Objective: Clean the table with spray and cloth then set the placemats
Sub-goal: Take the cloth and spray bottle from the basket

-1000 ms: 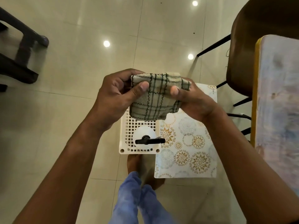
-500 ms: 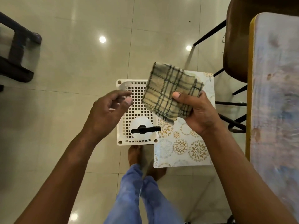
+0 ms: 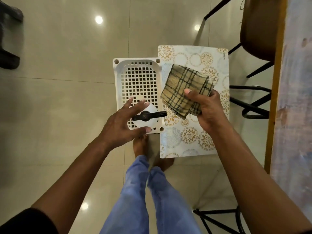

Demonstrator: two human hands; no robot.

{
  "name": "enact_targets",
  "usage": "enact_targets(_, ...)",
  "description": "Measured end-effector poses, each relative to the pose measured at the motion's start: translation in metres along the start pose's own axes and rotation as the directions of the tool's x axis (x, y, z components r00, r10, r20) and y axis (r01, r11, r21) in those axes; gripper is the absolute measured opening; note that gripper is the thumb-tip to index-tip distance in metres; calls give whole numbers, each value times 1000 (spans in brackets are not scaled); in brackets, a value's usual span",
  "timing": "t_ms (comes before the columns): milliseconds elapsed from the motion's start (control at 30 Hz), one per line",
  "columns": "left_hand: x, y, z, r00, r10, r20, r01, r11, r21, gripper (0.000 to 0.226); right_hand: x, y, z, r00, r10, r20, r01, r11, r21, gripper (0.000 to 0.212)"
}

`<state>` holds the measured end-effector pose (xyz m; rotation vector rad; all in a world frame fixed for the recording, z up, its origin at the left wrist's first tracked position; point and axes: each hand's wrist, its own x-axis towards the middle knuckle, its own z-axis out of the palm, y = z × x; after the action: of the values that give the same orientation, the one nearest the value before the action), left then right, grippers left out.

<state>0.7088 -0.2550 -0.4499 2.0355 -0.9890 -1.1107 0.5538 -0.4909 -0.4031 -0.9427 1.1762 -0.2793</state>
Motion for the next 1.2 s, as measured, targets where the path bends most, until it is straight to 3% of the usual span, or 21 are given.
enact_targets(167, 15, 0, 16, 996, 6, -85, -16, 993, -113, 73, 0, 10, -1, 1000, 21, 4, -21, 1000, -22, 25)
enact_targets(467, 14, 13, 14, 992, 47, -119, -69, 978, -195, 50, -6, 8, -9, 1000, -5, 5, 6, 999, -54, 22)
enact_targets(667, -11, 73, -17, 974, 158, -165, -192, 958, -214, 30, -42, -18, -12, 999, -16, -31, 15, 1000, -26, 38)
enact_targets(767, -27, 110, -33, 964, 166, -210, -213, 950, -228, 11, -73, -41, -14, 998, -49, -33, 49, 999, -9, 32)
enact_targets(933, -52, 173, -48, 967, 209, -148, -244, 926, -289, 8, -133, -78, -22, 995, -95, -15, 95, 995, -2, 25)
enact_targets(1100, -70, 234, -50, 942, 295, -160, -324, 922, -211, 12, -188, -101, -43, 984, -133, -117, 137, 990, 27, 30)
enact_targets(1200, -73, 268, -48, 957, 278, -82, -288, 885, -366, 21, -220, -107, -61, 969, -156, -194, 168, 985, 48, 36)
